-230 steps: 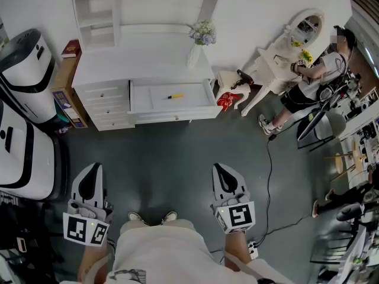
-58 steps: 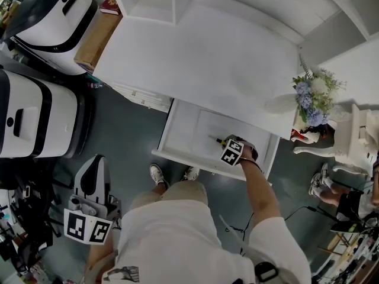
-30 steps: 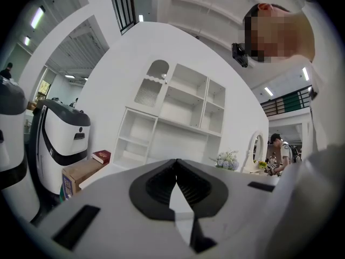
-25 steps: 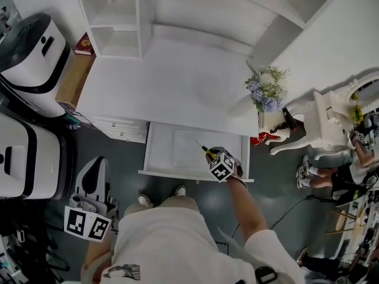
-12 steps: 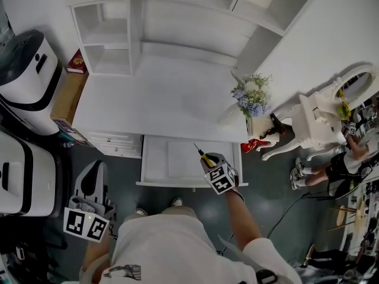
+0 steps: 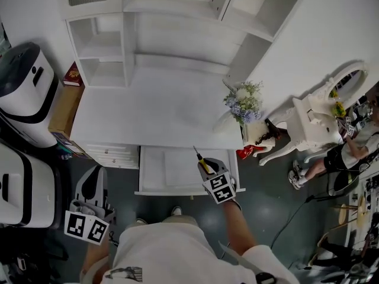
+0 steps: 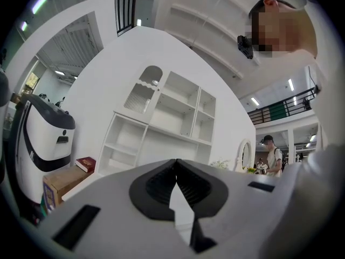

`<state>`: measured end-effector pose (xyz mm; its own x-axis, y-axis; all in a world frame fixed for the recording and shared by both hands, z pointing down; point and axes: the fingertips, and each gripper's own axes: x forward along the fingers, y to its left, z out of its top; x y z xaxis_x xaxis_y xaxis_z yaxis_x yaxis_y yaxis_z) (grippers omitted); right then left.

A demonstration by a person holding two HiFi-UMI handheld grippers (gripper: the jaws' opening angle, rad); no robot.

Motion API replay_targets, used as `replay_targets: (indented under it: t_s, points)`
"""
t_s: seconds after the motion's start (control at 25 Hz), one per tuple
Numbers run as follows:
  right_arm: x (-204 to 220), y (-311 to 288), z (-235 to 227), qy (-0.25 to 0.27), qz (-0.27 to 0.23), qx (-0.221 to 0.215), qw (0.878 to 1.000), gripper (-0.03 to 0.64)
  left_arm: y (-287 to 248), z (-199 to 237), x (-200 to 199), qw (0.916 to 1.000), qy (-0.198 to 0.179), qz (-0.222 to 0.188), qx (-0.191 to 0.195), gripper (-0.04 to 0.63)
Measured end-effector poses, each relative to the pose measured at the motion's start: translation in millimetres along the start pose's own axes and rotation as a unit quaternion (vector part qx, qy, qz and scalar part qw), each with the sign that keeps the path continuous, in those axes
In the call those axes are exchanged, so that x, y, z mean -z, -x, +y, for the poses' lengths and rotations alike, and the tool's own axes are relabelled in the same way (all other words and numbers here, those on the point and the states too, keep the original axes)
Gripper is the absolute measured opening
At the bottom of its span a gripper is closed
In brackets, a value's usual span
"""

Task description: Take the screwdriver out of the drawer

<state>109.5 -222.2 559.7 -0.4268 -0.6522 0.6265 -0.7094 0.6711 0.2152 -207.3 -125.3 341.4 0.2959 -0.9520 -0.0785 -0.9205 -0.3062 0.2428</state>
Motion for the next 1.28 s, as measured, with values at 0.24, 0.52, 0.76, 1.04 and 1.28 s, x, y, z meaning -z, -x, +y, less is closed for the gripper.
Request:
replay_targets:
  t_s: [0.24, 0.52, 0.76, 1.04, 1.28]
  points:
    - [-24.4, 16.0, -12.0, -0.023, -0.043, 0.014, 0.999, 0.083, -12.6, -5.8, -2.2, 0.9999, -0.008, -0.003, 0.005, 0.015]
    - [-52.7, 46.0, -38.9, -0.060, -0.101, 0.034, 0.993, 0.083, -26.8, -14.6, -9.9, 0.9996, -0.026, -0.008, 0.005, 0.015]
    - [-82.1, 74.7, -51.4, -0.077, -0.162, 0.042, 0.983, 0.083, -29.3, -19.7, -18.5, 0.9990, -0.040, -0.021, 0.006, 0.015]
    - [-115.3, 110.5, -51.8, -0.094, -0.227, 0.044, 0.968, 0.083, -24.3, -18.5, -27.7, 0.9983, -0.048, -0.032, 0.000, 0.015]
    - [-145.3, 149.4, -59.7, -0.105, -0.288, 0.047, 0.951, 0.083, -19.3, -16.8, -32.3, 0.9980, -0.051, -0.037, -0.007, 0.015]
